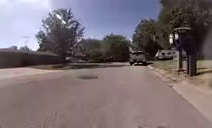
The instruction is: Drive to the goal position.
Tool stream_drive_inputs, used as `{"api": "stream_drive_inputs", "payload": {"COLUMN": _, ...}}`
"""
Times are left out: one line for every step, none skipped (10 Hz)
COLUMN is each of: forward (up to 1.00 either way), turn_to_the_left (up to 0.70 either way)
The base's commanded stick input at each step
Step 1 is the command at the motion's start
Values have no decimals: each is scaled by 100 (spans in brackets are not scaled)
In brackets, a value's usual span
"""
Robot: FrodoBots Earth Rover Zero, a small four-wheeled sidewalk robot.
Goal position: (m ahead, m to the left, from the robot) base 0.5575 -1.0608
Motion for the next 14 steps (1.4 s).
{"api": "stream_drive_inputs", "payload": {"forward": 70, "turn_to_the_left": 0}}
{"api": "stream_drive_inputs", "payload": {"forward": 70, "turn_to_the_left": -2}}
{"api": "stream_drive_inputs", "payload": {"forward": 70, "turn_to_the_left": -6}}
{"api": "stream_drive_inputs", "payload": {"forward": 70, "turn_to_the_left": -9}}
{"api": "stream_drive_inputs", "payload": {"forward": 70, "turn_to_the_left": -13}}
{"api": "stream_drive_inputs", "payload": {"forward": 70, "turn_to_the_left": -16}}
{"api": "stream_drive_inputs", "payload": {"forward": 70, "turn_to_the_left": -20}}
{"api": "stream_drive_inputs", "payload": {"forward": 70, "turn_to_the_left": -23}}
{"api": "stream_drive_inputs", "payload": {"forward": 70, "turn_to_the_left": -27}}
{"api": "stream_drive_inputs", "payload": {"forward": 70, "turn_to_the_left": -30}}
{"api": "stream_drive_inputs", "payload": {"forward": 70, "turn_to_the_left": -34}}
{"api": "stream_drive_inputs", "payload": {"forward": 70, "turn_to_the_left": -32}}
{"api": "stream_drive_inputs", "payload": {"forward": 70, "turn_to_the_left": -28}}
{"api": "stream_drive_inputs", "payload": {"forward": 70, "turn_to_the_left": -24}}
